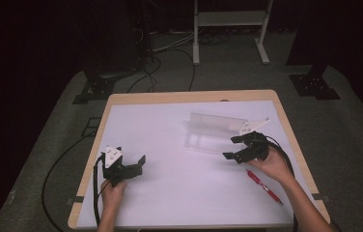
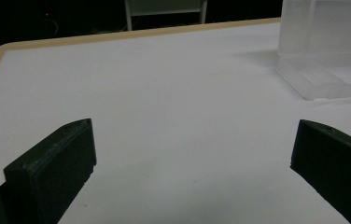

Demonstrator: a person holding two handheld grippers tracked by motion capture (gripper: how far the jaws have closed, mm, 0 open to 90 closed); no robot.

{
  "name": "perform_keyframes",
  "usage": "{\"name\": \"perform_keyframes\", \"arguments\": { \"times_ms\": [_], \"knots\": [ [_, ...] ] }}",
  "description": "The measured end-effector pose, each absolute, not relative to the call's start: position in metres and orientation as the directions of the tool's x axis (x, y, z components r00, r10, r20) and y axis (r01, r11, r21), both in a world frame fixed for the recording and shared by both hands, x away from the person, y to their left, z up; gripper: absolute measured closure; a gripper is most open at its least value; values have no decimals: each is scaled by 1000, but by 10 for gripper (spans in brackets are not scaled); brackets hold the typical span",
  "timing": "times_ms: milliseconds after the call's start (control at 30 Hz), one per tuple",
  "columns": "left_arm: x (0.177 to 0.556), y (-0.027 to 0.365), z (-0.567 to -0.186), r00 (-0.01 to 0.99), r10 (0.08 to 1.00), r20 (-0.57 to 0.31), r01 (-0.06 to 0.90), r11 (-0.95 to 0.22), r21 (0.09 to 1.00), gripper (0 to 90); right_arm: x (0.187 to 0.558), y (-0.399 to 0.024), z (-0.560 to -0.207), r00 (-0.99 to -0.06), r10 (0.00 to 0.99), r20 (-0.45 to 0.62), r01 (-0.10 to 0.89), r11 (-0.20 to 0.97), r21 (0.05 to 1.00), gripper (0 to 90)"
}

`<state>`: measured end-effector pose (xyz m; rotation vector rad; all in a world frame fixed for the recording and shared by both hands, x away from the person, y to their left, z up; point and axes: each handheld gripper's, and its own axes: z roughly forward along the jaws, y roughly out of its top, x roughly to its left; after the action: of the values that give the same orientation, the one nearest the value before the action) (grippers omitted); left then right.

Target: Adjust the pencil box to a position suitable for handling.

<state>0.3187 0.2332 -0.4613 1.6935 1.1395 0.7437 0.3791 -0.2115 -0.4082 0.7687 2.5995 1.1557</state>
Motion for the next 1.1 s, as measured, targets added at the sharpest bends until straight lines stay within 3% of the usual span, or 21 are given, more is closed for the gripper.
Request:
{"name": "perform_keyframes", "arguments": {
  "times_ms": [200,600,933,1100],
  "knots": [
    [318,233,-461,388,921,-9,353,-140,925,0,385,-208,-413,-851,524,28,380,580,720,352],
    [318,233,-461,388,921,-15,351,-133,927,0,400,-206,-422,-847,529,49,408,588,698,392],
    [318,233,-462,388,921,-17,345,-128,930,0,408,-202,-435,-848,528,50,423,615,665,528],
    [318,233,-461,389,921,-16,344,-129,930,0,413,-202,-439,-845,533,51,431,621,655,541]
  ]
}}
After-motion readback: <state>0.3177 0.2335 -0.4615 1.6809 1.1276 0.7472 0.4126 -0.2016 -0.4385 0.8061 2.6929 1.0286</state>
